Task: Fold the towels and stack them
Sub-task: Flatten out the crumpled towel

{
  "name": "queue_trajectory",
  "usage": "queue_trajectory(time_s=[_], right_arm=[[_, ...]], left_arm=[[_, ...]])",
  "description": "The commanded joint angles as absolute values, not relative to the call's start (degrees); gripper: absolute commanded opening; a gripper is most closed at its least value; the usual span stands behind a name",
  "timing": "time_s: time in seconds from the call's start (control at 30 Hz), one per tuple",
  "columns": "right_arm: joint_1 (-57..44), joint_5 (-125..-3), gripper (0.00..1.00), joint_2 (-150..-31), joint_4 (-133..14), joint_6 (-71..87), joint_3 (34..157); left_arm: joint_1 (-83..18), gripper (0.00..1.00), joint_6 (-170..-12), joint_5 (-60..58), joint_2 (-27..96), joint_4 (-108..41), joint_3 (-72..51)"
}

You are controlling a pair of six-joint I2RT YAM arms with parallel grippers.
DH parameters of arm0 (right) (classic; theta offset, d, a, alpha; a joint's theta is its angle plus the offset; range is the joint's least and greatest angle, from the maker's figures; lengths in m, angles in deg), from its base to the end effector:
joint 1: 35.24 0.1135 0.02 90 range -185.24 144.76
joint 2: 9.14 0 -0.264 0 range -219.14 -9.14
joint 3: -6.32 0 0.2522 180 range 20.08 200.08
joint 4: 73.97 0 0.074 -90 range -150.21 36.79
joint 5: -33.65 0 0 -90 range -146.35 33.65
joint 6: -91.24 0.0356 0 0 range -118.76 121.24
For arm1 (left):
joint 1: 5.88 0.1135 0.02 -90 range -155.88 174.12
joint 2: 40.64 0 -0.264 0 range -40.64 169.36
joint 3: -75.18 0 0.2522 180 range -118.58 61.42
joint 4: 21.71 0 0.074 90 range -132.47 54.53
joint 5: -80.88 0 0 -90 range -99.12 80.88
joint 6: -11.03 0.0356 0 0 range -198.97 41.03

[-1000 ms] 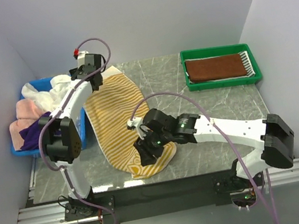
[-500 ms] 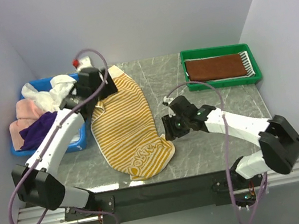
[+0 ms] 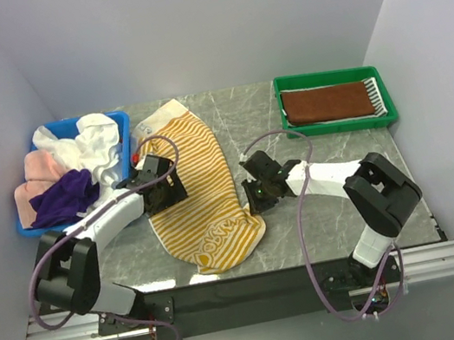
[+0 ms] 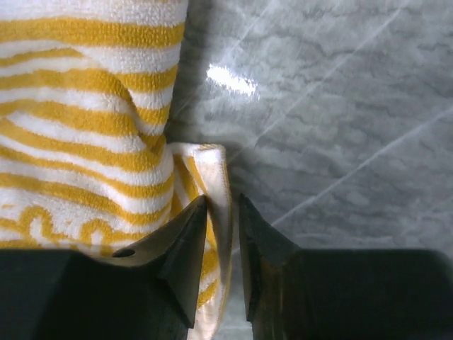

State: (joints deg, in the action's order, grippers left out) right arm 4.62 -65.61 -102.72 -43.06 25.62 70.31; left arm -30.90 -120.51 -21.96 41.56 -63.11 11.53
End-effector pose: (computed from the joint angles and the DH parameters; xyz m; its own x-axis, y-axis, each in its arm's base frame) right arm 0.2339 0.2028 0.1575 -0.8947 -0.2163 -0.3907 -0.3558 0.8741 0.3308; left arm 0.2550 -0.1103 0.2007 -0.7937 -0.3431 -0.5024 -0.2870 0.9393 -0.1881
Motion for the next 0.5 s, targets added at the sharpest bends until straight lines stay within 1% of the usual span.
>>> queue_trajectory(time_s=[0.0, 0.07, 0.13, 0.17, 0.2, 0.23, 0.27, 0.3, 0.33, 0.4, 0.47], right_arm=[[4.49, -64.01, 0.16, -102.57, -44.48, 25.33, 73.25], [3.96, -59.46, 0.0, -98.99, -41.77, 24.71, 73.43], [3.52, -54.71, 0.0, -94.5, -39.91, 24.36, 72.9], [3.35, -52.25, 0.0, -88.74, -37.56, 24.18, 72.55], [3.26, -45.87, 0.0, -85.63, -36.05, 23.92, 72.03], [3.26, -43.11, 0.0, -82.56, -34.47, 24.0, 71.67], [3.34, -40.3, 0.0, -76.96, -31.41, 24.09, 71.23], [3.26, -36.61, 0.0, -74.47, -30.07, 24.96, 70.01], [3.26, -35.36, 0.0, -70.35, -28.76, 25.75, 69.04], [3.17, -34.82, 0.01, -67.51, -25.41, 29.0, 65.63], [2.91, -34.99, 0.06, -64.88, -24.0, 34.07, 62.63]], left_arm=[[-30.93, 0.88, -124.49, -24.06, 43.29, -59.02, 12.11], [-30.93, 0.87, -124.76, -24.33, 45.14, -58.76, 12.46], [-30.93, 0.87, -124.84, -24.68, 46.81, -58.58, 12.46], [-30.93, 0.87, -124.93, -24.85, 47.42, -58.58, 12.46], [-30.84, 0.87, -125.11, -25.03, 48.3, -58.41, 12.37], [-30.84, 0.87, -125.11, -24.94, 48.66, -58.23, 12.63], [-30.93, 0.87, -125.28, -25.03, 49.01, -58.06, 12.64], [-30.93, 0.87, -125.28, -24.86, 49.71, -57.79, 12.64], [-30.93, 0.87, -125.37, -24.42, 49.98, -57.62, 12.55], [-30.93, 0.87, -125.28, -23.72, 50.94, -57.35, 12.2], [-31.02, 0.87, -125.11, -22.93, 51.21, -57.18, 11.5]])
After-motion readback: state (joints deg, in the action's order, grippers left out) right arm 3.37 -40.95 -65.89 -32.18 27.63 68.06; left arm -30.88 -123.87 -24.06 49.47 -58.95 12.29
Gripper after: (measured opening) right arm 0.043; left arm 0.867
